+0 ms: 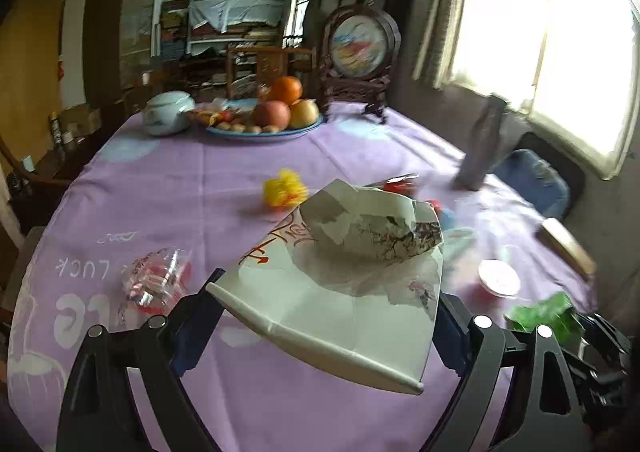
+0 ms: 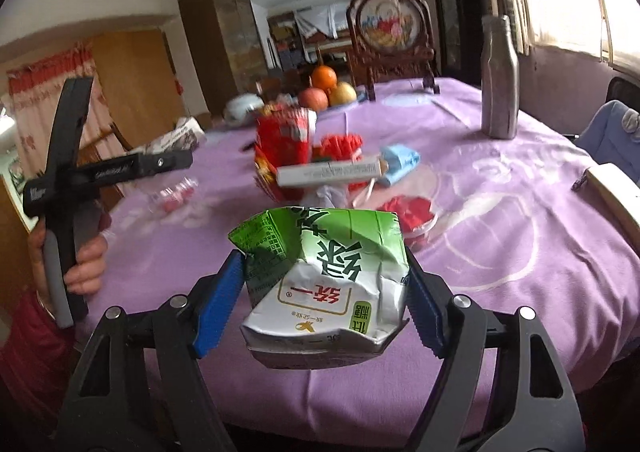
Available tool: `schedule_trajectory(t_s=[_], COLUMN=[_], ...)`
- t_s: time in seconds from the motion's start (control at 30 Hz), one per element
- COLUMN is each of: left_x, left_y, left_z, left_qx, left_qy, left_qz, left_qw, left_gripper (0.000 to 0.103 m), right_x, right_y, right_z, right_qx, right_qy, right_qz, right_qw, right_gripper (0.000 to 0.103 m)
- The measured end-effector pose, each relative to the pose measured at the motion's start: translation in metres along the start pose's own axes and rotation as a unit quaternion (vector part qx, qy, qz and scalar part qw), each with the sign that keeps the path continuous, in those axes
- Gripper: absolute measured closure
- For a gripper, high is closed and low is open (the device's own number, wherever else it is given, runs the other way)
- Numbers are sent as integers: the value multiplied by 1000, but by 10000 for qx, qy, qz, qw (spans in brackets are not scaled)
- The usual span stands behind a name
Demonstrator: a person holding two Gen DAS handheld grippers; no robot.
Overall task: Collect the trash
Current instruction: 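Carry both items to the red wastebasket and open the right tool over it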
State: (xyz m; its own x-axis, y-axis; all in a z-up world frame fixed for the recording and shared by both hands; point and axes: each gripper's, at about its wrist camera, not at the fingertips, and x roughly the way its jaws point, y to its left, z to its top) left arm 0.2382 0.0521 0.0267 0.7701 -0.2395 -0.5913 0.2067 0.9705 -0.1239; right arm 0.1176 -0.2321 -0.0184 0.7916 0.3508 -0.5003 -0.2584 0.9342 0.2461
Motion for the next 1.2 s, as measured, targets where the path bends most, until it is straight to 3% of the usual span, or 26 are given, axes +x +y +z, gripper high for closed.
schedule_trajectory(t_s=[0.13,0.33,0.57,0.73,0.83,0.97,1.0,1.07,1.2], left_x=[-27,-43,-37,-20,-10,8,14,21,36], left_y=[-33,-88,-173,-236,-271,-311,-324,-343,-384], left_z=[-7,-23,-50,-68,-79,-92,-97,-105,-126], left_qx=[294,504,1011,1451,1670,1924,2012,2158,2501], left_qy=[-114,-63,195,485,687,964,1043,1141,1427], left_qz=[-157,-783,-1521,-2046,-2284,-2554,-2615,-2658,-2767], left_qw=[9994,9956,9830,9668,9567,9426,9382,9326,9168], left_gripper=[13,13,13,13,13,13,13,13,13], right_x=[-36,-96,-179,-214,-214,-184,-176,-167,-183], right_y=[-8,-31,-100,-173,-227,-283,-293,-312,-325], right_z=[-1,-14,-51,-100,-149,-206,-218,-239,-251], right_qx=[97,308,831,1496,2124,2878,2978,3171,3540], right_qy=[-311,-676,-841,-444,97,828,994,1254,984], right_qz=[-64,-420,-1397,-2296,-2762,-2725,-2783,-3124,-2955], right_qw=[9994,9964,9831,9607,9373,9144,9077,8866,8818], right_gripper=[29,29,29,29,28,25,18,17,17])
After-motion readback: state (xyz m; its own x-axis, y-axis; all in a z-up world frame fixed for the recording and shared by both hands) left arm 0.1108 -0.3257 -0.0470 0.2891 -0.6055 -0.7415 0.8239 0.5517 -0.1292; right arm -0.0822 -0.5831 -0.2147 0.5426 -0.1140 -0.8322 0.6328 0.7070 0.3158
